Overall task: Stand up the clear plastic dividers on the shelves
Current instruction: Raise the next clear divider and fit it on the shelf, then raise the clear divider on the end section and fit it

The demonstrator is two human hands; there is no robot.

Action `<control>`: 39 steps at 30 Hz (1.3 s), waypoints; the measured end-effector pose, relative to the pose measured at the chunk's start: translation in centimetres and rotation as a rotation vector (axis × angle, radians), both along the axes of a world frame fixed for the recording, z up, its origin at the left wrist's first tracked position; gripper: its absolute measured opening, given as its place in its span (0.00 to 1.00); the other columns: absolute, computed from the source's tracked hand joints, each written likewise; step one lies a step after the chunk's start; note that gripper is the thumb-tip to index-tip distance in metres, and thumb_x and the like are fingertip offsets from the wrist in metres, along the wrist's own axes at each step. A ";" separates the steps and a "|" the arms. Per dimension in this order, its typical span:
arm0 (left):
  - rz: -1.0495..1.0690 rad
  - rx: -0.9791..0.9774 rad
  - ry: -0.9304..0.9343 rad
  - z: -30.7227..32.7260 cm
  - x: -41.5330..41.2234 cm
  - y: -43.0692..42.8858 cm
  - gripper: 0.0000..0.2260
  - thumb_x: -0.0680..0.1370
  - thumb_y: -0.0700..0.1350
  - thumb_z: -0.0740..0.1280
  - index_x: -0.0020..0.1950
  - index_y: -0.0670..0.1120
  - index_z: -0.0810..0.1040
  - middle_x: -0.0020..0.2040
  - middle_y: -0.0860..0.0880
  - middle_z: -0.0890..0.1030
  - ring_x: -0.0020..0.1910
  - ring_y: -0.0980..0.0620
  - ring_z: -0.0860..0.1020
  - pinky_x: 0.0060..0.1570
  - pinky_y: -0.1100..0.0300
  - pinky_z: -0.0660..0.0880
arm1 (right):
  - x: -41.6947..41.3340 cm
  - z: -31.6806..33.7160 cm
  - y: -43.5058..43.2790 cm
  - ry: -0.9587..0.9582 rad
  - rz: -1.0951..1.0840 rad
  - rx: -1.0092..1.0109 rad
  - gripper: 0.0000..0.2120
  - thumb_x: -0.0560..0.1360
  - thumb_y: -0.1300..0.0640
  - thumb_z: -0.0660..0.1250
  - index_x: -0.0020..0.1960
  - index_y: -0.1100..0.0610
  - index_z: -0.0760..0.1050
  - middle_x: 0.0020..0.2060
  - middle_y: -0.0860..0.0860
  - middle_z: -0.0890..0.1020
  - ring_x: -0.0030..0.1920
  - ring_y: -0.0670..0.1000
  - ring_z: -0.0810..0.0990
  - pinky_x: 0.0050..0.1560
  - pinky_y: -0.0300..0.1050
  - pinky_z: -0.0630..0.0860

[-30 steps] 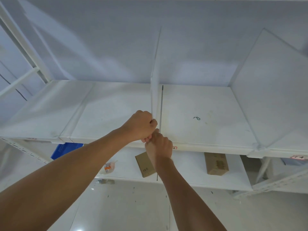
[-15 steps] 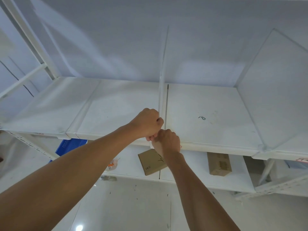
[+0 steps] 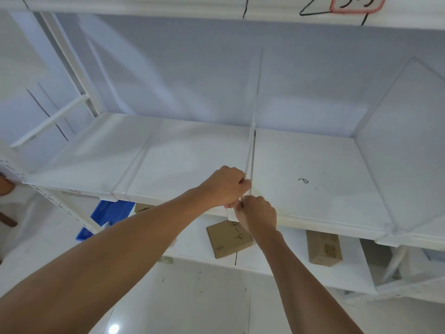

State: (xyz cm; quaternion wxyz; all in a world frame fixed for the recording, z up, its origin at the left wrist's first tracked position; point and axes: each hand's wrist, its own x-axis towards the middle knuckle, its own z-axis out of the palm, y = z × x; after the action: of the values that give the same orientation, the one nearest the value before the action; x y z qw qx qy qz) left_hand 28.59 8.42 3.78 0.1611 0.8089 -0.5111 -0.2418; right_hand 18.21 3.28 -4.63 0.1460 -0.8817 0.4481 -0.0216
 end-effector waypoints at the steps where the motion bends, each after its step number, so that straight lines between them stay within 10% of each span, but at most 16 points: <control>1: -0.024 0.003 -0.041 0.0 0.4 0.4 0.21 0.83 0.54 0.59 0.45 0.38 0.80 0.38 0.42 0.87 0.35 0.43 0.86 0.46 0.51 0.83 | -0.2 0.1 0.4 0.007 -0.019 -0.002 0.23 0.81 0.40 0.55 0.37 0.55 0.73 0.30 0.48 0.75 0.33 0.50 0.77 0.35 0.42 0.71; 7: -0.015 0.071 -0.253 0.9 7.0 6.0 0.24 0.81 0.67 0.57 0.55 0.48 0.80 0.54 0.49 0.82 0.56 0.45 0.79 0.54 0.51 0.76 | 2.3 4.3 3.3 0.347 0.145 0.259 0.24 0.81 0.38 0.56 0.52 0.59 0.77 0.44 0.54 0.80 0.47 0.55 0.80 0.47 0.46 0.75; 13: 0.097 0.128 -0.459 4.9 19.6 15.2 0.33 0.80 0.69 0.53 0.78 0.49 0.66 0.77 0.46 0.69 0.72 0.40 0.71 0.69 0.43 0.70 | 11.0 14.0 7.4 0.134 0.249 0.161 0.30 0.81 0.36 0.54 0.76 0.51 0.66 0.75 0.52 0.69 0.73 0.56 0.69 0.70 0.52 0.67; 26: 0.130 0.020 -0.614 19.9 36.3 25.9 0.34 0.79 0.69 0.51 0.79 0.51 0.64 0.78 0.46 0.67 0.75 0.41 0.67 0.70 0.43 0.66 | 24.7 31.2 17.6 0.019 0.093 -0.309 0.32 0.81 0.36 0.49 0.79 0.51 0.60 0.79 0.51 0.62 0.77 0.55 0.60 0.75 0.54 0.58; 39: 0.142 -0.036 -0.578 21.7 41.2 30.5 0.31 0.79 0.66 0.51 0.76 0.50 0.68 0.74 0.45 0.70 0.74 0.42 0.67 0.70 0.45 0.65 | 32.2 32.4 24.5 -0.030 0.095 -0.311 0.33 0.82 0.36 0.49 0.81 0.50 0.52 0.81 0.51 0.56 0.79 0.55 0.55 0.77 0.53 0.53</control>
State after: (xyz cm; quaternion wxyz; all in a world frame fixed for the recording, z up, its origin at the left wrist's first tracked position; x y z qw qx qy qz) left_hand 69.81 38.90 25.49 0.0396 0.8750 -0.4822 0.0196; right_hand 50.37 27.82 27.78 0.0154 -0.9134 0.3949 -0.0971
